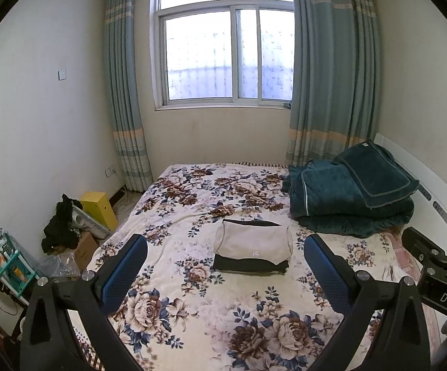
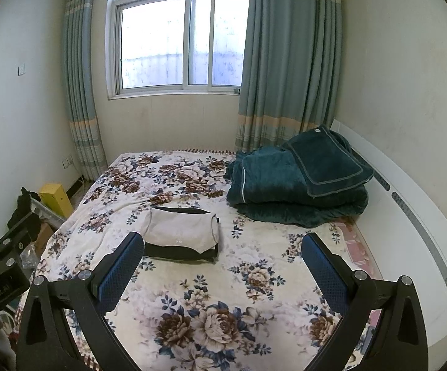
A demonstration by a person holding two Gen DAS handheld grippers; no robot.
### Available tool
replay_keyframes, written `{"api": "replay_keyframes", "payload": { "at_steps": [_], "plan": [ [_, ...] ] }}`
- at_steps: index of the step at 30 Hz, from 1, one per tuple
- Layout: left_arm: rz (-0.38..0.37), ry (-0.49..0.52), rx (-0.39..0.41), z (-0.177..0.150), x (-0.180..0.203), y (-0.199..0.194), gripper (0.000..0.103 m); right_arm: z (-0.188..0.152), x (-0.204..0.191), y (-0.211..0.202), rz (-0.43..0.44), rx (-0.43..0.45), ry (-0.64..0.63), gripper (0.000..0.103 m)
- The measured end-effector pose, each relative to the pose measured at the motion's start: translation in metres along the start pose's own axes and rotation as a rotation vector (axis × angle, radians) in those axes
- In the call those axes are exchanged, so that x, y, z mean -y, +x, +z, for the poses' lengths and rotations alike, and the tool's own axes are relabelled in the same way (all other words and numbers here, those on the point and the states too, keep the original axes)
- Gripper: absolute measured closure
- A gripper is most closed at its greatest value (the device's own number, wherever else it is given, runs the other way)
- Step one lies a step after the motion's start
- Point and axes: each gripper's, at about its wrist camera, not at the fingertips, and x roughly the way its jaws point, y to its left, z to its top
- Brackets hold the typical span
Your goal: Fold small clothes
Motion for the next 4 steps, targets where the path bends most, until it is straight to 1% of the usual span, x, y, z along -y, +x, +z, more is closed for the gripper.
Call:
{"api": "replay_keyframes", "payload": {
  "at_steps": [4],
  "plan": [
    [-0.001, 0.007, 0.006, 0.0045, 0.0016, -0.0011, 0.0, -0.0011, -0.0002, -0.0006, -0.002, 0.001, 0.001, 0.0]
  ]
}}
